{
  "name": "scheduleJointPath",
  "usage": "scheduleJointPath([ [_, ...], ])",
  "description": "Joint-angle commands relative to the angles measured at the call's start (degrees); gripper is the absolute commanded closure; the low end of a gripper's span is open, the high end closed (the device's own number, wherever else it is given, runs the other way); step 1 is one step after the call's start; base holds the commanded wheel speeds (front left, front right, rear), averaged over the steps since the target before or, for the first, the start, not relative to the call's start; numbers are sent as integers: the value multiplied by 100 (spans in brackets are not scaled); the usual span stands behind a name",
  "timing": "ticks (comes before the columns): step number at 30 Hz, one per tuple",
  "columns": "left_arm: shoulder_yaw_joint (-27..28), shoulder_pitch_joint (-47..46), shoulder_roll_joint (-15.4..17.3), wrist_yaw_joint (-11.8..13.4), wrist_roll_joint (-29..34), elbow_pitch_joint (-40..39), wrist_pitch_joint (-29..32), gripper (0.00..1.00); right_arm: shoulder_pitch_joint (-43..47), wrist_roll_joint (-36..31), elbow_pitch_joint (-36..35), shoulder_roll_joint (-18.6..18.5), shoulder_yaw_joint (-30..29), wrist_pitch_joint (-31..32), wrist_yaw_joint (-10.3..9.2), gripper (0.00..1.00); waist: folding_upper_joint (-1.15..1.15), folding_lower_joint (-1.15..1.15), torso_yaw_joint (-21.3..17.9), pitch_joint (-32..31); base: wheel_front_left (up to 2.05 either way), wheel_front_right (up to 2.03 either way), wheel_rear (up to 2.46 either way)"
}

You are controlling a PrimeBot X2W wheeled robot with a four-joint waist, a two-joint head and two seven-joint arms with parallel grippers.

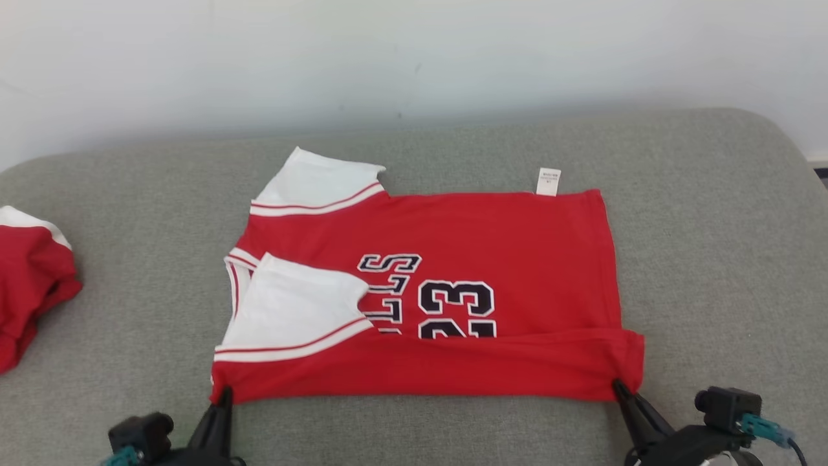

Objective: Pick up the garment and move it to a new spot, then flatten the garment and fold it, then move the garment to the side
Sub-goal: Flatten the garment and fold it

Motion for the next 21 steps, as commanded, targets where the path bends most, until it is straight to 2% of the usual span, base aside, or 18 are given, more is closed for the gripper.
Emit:
scheduleJointPath([
  [1, 32, 181, -26, 40, -27, -73, -37, 100, 128, 52, -47, -79, -45, -30, 5, 100, 0, 0, 134, -151, 0, 0, 0],
  [11, 70, 1084, -332, 219, -36, -791, -58, 100, 952, -93, -654, -363, -432, 224, 5, 100, 0, 0, 340, -258, 0, 0, 0],
  [18, 84, 1385, -411, 285, -39, -890, -52, 100, 1280, -310, -890, -237, -693, 512, 5, 100, 0, 0, 386, -313, 0, 0, 0],
  [19, 77, 1383, -385, 321, 5, -873, -49, 98, 1298, -363, -905, -220, -730, 524, 5, 82, 0, 0, 389, -321, 0, 0, 0],
  [20, 84, 1370, -355, 346, 72, -885, -49, 5, 1299, -403, -930, -195, -775, 517, 5, 4, 0, 0, 391, -330, 0, 0, 0],
  [21, 116, 1361, -355, 372, 114, -920, -50, 0, 1296, -433, -951, -163, -813, 527, 5, 0, 0, 0, 392, -338, 0, 0, 0],
])
